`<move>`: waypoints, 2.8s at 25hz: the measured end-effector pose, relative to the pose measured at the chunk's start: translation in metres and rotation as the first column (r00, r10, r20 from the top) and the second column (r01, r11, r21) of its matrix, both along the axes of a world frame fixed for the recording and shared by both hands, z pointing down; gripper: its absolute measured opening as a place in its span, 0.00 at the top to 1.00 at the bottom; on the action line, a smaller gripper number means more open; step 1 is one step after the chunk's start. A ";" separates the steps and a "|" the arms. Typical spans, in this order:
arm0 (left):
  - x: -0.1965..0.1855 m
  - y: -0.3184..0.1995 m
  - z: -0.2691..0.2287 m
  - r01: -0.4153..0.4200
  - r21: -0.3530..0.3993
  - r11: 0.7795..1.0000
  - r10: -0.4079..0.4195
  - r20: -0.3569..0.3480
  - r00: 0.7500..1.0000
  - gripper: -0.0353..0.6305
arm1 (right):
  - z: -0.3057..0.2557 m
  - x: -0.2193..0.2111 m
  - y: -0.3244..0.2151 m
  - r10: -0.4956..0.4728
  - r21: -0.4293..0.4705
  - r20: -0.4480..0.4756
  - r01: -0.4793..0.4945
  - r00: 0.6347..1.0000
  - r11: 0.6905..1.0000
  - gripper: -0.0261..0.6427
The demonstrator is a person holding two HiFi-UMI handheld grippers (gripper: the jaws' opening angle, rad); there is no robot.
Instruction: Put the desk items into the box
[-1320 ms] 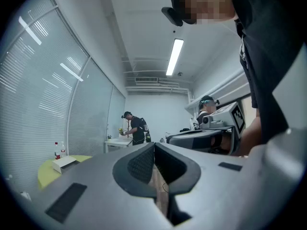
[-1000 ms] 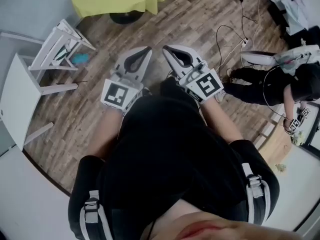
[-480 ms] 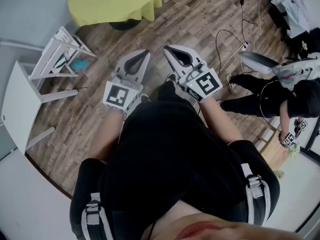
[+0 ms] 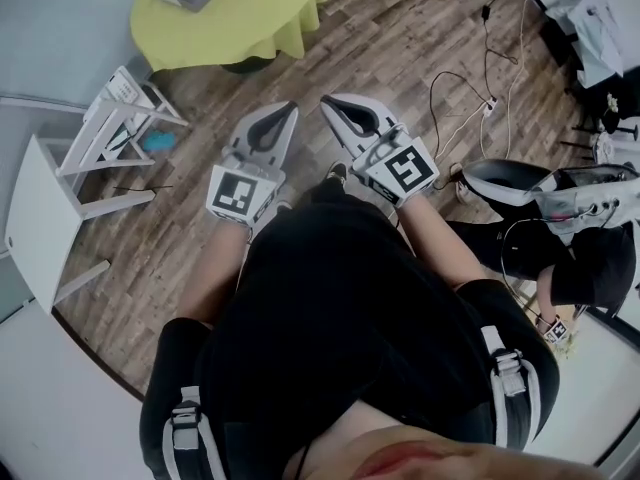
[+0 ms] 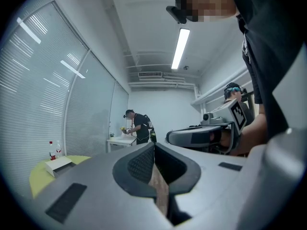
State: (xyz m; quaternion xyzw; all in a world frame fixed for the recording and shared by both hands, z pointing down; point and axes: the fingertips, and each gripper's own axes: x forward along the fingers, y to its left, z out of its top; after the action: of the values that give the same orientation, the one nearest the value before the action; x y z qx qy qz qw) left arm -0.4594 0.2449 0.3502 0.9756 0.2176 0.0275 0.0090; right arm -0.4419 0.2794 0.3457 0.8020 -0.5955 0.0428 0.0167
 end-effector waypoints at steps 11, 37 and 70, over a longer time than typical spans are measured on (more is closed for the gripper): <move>0.065 0.027 -0.003 0.039 0.008 0.999 -0.039 0.001 0.999 0.93 | -0.006 0.067 0.018 -0.053 0.020 -0.004 0.053 0.999 0.998 0.94; 0.159 0.023 0.015 0.095 -0.001 0.995 -0.095 0.024 0.995 0.93 | 0.010 0.156 0.008 -0.124 0.000 0.021 0.124 0.992 0.992 0.94; 0.361 -0.169 0.024 0.052 -0.049 0.997 -0.050 0.034 0.998 0.93 | 0.023 0.355 -0.180 -0.069 -0.062 0.017 0.069 0.998 0.996 0.94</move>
State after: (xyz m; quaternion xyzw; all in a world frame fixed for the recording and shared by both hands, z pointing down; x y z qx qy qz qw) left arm -0.0986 0.0763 0.3741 0.9797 0.1931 0.0376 0.0373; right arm -0.0867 0.0990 0.3688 0.7797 -0.6214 0.0667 0.0386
